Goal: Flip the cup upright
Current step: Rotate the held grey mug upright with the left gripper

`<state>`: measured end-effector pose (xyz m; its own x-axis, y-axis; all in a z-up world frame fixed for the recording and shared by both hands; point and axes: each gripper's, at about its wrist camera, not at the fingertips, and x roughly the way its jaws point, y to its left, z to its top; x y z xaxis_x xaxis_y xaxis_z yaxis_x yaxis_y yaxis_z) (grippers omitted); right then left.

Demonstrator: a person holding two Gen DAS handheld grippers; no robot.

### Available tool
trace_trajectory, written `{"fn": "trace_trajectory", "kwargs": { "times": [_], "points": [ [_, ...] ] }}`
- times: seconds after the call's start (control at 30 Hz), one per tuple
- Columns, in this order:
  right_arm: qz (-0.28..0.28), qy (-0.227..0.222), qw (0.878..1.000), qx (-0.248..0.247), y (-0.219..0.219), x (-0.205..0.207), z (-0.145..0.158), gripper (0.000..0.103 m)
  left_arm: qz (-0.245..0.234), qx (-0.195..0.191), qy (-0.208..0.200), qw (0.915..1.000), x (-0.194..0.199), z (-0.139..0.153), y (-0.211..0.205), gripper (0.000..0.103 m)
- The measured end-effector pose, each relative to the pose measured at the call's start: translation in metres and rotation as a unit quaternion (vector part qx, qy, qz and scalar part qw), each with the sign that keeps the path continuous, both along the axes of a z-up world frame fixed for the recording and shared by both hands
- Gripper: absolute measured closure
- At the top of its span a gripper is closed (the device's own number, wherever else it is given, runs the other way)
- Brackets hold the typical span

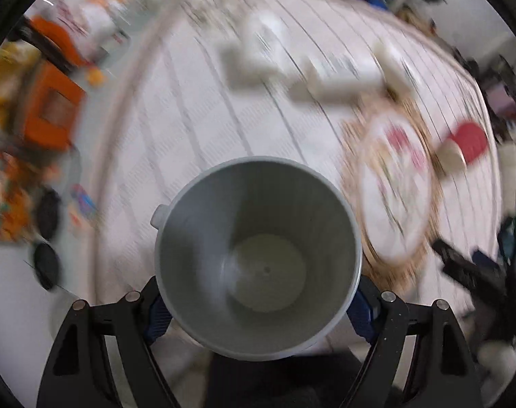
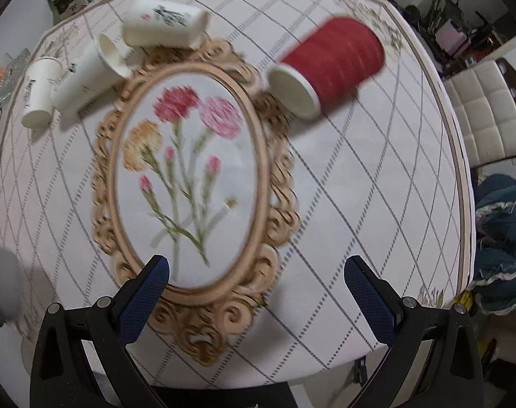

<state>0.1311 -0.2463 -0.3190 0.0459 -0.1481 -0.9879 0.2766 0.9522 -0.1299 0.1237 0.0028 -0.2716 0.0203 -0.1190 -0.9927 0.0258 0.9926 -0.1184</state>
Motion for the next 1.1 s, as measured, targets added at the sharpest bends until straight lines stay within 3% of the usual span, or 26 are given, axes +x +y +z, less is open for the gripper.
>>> {"fn": "trace_trajectory", "kwargs": {
  "times": [0.1,0.2,0.47,0.73,0.8,0.9,1.1],
  "points": [
    [-0.016,0.006,1.000,0.004,-0.018,-0.014,-0.008,0.000,-0.029,-0.009,0.045,0.9985,-0.013,-0.028,-0.034,0.022],
    [-0.029,0.008,1.000,0.002,-0.034,-0.024,-0.010,0.000,-0.042,-0.001,0.060,0.9973,-0.013,-0.051,-0.057,0.022],
    [-0.057,0.015,0.998,-0.004,-0.069,-0.043,-0.013,0.000,-0.078,0.032,0.034,0.9958,0.019,-0.066,-0.100,0.023],
    [-0.064,0.019,0.998,-0.006,-0.085,-0.049,-0.016,0.000,-0.067,0.052,0.033,0.9958,0.037,-0.073,-0.105,0.021],
    [-0.063,0.018,0.998,-0.006,-0.089,-0.051,-0.018,0.000,-0.064,0.052,0.032,0.9961,0.038,-0.074,-0.101,0.018],
    [-0.061,0.020,0.998,-0.005,-0.087,-0.050,-0.018,0.000,-0.061,0.052,0.031,0.9963,0.040,-0.075,-0.098,0.004],
    [-0.052,0.019,0.998,-0.006,-0.084,-0.052,-0.020,0.000,-0.050,0.060,0.014,0.9968,0.027,-0.066,-0.090,0.003]
  ]
}}
